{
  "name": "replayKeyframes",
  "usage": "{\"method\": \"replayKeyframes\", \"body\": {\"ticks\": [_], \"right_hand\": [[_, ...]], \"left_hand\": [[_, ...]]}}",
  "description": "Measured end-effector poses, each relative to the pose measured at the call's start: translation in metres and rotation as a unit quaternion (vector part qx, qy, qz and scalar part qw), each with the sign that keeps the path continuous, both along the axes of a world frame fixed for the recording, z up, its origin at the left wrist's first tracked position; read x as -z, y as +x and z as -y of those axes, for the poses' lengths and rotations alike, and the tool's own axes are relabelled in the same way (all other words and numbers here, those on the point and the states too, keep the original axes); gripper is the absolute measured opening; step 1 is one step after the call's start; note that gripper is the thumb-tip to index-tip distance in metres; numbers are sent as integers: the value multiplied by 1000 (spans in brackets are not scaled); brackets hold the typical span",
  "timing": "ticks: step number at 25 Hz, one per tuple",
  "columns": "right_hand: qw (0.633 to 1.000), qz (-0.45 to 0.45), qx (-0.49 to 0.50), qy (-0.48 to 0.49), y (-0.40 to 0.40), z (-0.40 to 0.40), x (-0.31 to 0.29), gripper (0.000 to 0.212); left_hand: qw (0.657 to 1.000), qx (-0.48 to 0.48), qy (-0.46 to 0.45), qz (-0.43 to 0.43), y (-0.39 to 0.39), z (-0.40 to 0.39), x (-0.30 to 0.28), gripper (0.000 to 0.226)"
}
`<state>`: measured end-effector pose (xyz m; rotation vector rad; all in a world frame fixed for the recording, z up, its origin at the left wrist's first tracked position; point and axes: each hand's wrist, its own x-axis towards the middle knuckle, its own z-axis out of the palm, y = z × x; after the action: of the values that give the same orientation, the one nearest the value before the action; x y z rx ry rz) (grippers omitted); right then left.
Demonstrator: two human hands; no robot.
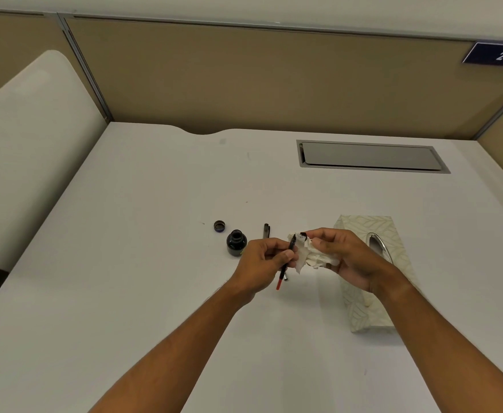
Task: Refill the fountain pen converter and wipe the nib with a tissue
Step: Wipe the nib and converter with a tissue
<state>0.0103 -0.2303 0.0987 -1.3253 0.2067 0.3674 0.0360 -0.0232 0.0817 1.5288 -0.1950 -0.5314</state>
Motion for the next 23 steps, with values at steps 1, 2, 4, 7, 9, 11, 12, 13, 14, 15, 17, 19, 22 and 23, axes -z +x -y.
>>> {"method": "replayKeyframes", "body": {"ticks": [1, 2, 4, 7, 9, 11, 12, 13, 14, 15, 17, 19, 22, 23], "right_hand": [[1000, -5, -8, 25, -1, -1, 2, 36], [999, -7, -11, 35, -3, -3, 4, 42], [999, -4, 19, 25, -3, -6, 8, 47], [995, -4, 89, 44, -3, -9, 12, 50], [991, -4, 107, 79, -4, -9, 15, 50], [989, -2, 103, 104, -6, -12, 18, 48], [990, 1, 100, 104, -8, -14, 19, 46], [990, 8, 101, 95, -9, -16, 21, 42], [991, 15, 106, 86, -9, -19, 21, 37], [990, 25, 118, 76, -8, -20, 20, 30], [985, 44, 147, 75, -6, -23, 19, 23], [983, 43, 160, 78, -3, -26, 16, 18], [984, 39, 154, 74, -3, -31, 15, 14], [985, 37, 153, 77, -3, -32, 15, 16]], "left_hand": [[1000, -2, -3, 2, 0, 1, -1, 17], [1000, -4, -4, 5, 0, 1, -1, 17], [1000, -6, -10, 7, 1, 2, -2, 16], [1000, -8, -27, -2, 1, 1, -2, 16], [999, -10, -36, -8, 1, 0, -2, 16], [999, -10, -42, -12, 2, 0, -2, 16], [999, -11, -41, -13, 2, 0, -2, 17], [999, -12, -37, -14, 1, 0, -2, 17], [999, -15, -30, -15, 1, 0, -2, 17], [999, -17, -22, -16, 1, 1, -2, 17], [1000, -22, -9, -18, 0, 2, -1, 15], [999, -31, 0, -16, -1, 4, -1, 12], [999, -42, 8, -6, -1, 6, -2, 15], [999, -45, 7, -3, -1, 6, -2, 16]]}}
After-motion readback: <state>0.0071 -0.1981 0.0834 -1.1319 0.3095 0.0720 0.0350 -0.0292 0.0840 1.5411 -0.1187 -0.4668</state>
